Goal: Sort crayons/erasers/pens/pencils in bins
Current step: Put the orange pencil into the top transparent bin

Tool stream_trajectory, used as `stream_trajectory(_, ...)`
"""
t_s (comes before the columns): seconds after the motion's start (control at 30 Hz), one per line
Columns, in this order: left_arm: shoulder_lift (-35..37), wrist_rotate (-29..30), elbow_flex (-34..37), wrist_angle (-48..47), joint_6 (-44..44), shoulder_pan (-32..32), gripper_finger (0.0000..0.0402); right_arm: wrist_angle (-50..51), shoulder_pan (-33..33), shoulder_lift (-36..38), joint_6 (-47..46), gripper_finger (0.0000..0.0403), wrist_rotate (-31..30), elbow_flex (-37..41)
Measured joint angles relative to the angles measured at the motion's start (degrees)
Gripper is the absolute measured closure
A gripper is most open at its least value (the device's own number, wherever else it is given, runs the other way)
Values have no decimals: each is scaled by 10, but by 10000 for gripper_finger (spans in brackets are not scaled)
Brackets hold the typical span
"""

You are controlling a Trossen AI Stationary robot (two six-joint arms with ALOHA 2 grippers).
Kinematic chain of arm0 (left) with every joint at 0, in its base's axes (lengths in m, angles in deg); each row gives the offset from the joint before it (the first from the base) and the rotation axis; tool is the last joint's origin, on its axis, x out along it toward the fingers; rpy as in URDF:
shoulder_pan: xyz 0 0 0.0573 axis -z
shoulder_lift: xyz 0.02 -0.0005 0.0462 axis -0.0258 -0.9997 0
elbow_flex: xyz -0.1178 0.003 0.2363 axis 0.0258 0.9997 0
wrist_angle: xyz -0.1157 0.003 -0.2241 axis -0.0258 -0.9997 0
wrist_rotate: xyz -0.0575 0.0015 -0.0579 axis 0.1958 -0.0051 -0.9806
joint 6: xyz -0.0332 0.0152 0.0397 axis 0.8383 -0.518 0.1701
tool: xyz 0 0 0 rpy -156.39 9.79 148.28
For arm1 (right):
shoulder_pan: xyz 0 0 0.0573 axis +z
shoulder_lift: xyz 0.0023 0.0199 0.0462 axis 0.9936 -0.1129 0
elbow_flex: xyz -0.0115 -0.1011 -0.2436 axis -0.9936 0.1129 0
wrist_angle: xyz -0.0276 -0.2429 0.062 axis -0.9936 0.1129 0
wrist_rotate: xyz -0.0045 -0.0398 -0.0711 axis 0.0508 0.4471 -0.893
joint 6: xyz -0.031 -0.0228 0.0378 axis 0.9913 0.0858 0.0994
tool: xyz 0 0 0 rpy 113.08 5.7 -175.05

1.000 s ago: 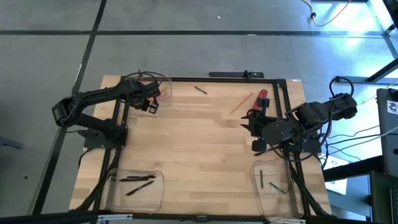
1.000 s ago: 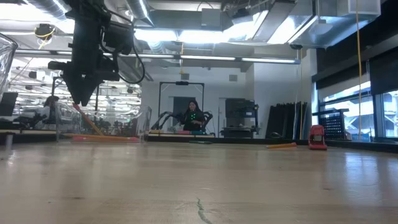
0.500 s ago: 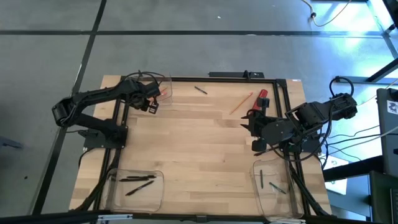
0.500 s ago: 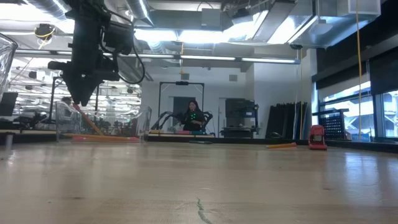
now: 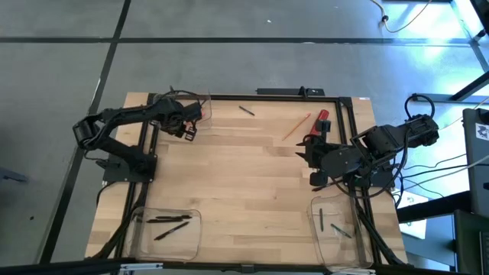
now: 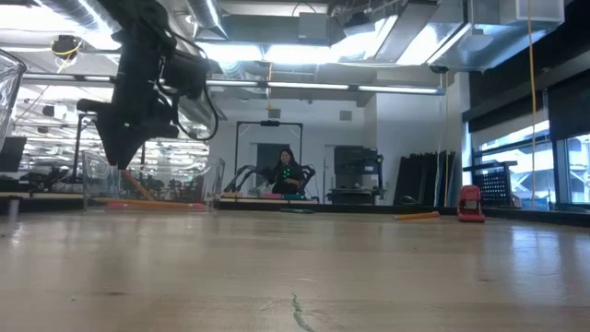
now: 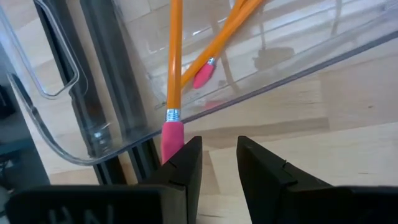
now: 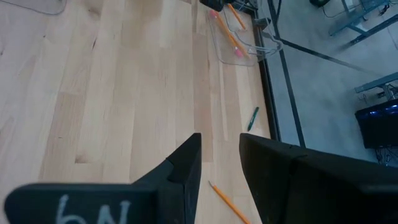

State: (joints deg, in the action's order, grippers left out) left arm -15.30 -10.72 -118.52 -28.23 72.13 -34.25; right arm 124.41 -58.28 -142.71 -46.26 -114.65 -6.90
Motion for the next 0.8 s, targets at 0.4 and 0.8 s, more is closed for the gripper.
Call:
stream_trajectory(0.4,-3,0,-34,-45,-15,0,308,-2,0,0,13,292,0,0)
stream_trajectory(0.8,-3,-27,-46,-43,-18,-18,308,-7,0,0,16,292,0,0)
